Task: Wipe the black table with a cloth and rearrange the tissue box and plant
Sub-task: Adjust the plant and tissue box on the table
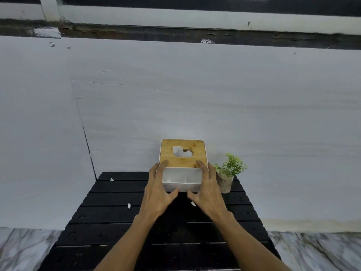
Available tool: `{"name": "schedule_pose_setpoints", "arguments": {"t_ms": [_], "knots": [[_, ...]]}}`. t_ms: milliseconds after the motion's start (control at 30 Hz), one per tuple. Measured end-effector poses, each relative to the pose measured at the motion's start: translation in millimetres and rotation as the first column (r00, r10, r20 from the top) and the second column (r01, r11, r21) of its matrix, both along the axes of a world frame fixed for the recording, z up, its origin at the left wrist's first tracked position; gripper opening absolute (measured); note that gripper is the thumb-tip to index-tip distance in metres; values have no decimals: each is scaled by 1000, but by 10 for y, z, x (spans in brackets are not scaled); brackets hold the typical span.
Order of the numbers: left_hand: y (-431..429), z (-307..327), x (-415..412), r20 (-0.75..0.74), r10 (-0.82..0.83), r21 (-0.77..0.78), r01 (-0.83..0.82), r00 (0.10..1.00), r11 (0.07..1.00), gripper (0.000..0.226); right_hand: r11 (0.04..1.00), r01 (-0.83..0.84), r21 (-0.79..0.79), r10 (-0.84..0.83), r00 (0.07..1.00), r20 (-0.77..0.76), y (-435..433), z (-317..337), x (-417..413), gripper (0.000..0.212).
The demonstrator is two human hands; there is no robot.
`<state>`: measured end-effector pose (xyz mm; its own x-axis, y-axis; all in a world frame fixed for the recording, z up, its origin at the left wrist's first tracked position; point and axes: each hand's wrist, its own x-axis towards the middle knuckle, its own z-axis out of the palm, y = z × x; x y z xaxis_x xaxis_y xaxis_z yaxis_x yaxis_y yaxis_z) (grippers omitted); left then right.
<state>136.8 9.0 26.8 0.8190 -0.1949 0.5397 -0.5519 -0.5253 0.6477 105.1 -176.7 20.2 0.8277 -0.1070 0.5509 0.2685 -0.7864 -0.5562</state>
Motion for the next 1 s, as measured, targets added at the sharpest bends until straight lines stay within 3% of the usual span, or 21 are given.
{"name": "schedule_pose_setpoints", "arguments": {"t_ms": [267,1000], "knots": [[-25,-195,132,-144,-9,23,12,990,1000,94,999,-42,25,45,990,-137,-84,-210,105,97],[-91,-295,285,-249,-26,8,29,968,1000,96,997,-56,49,66,971,-230,-214,-269,257,95]]}}
